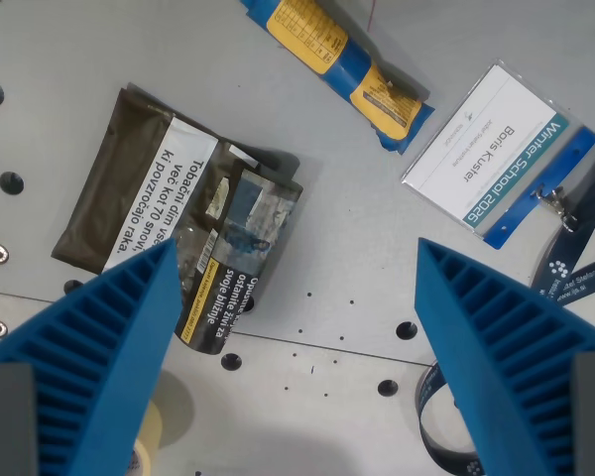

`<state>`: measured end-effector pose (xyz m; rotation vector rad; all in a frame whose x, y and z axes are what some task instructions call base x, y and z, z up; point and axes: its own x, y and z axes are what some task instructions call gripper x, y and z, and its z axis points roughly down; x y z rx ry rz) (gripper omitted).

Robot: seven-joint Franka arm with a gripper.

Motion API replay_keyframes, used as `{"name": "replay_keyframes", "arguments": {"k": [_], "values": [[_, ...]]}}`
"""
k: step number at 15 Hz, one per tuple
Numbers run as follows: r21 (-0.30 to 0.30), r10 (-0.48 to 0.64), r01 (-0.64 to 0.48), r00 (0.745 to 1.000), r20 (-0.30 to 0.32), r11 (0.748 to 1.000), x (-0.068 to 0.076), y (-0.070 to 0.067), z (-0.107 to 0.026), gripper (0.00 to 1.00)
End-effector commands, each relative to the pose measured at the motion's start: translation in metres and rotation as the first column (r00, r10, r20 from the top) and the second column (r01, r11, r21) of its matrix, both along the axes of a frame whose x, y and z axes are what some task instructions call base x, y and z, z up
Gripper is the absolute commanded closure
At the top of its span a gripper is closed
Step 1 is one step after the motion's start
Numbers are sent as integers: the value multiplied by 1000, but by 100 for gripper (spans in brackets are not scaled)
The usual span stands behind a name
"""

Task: Move above the blue bag

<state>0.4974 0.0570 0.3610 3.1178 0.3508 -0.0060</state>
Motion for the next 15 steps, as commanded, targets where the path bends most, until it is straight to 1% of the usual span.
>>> {"name": "replay_keyframes", "arguments": {"k": [1,6,9,12,15], "values": [[0,0,0,1000,4,1000,0,0,2,0],[0,13,-13,1000,5,1000,0,0,1,0],[0,44,-44,999,8,999,1,0,-1,0],[0,91,-91,996,17,996,2,0,-6,0],[-3,147,-147,989,30,989,4,-1,-13,0]]}}
